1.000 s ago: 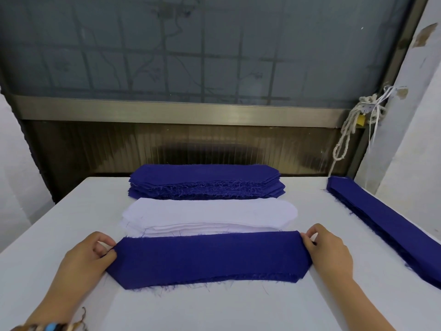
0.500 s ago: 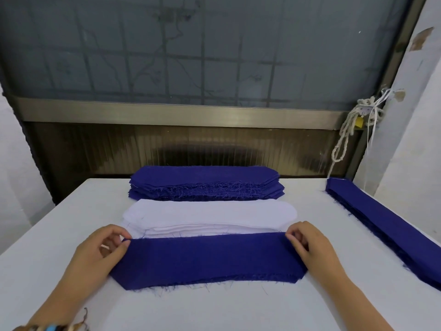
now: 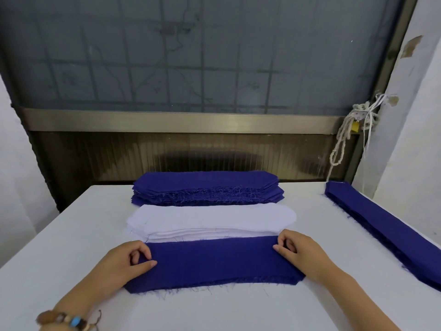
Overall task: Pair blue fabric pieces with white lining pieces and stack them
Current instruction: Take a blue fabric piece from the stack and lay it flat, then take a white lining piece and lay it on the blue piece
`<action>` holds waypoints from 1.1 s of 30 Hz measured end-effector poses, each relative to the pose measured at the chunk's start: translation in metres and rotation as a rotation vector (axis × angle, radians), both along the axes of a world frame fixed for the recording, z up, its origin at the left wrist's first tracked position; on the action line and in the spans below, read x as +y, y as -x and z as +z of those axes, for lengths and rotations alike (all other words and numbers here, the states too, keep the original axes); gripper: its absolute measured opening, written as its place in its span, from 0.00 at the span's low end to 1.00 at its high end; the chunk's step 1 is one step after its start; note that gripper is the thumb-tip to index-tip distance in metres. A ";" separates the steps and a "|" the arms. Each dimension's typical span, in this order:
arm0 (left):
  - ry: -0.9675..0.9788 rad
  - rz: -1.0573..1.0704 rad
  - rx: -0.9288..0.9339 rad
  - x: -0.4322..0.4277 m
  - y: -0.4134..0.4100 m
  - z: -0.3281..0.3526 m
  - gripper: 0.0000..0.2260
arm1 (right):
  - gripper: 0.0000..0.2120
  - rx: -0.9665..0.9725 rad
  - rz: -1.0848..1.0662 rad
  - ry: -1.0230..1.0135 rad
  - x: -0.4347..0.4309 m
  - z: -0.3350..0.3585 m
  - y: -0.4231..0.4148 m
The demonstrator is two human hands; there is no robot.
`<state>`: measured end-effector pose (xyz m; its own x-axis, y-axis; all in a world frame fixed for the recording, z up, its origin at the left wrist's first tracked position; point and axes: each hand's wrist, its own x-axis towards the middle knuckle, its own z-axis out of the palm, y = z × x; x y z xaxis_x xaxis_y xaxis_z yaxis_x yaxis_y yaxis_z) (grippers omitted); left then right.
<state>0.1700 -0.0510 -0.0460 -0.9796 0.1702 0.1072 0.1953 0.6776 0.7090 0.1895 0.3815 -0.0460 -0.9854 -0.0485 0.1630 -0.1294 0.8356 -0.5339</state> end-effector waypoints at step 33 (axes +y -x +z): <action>0.191 0.191 0.364 0.051 0.082 -0.002 0.18 | 0.08 0.286 0.002 -0.021 -0.113 -0.003 0.099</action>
<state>0.0884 -0.0004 -0.0481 -0.8995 0.0407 0.4351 0.2680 0.8378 0.4758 0.0906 0.2685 -0.0489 -0.8993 -0.0568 0.4336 -0.2742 0.8456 -0.4581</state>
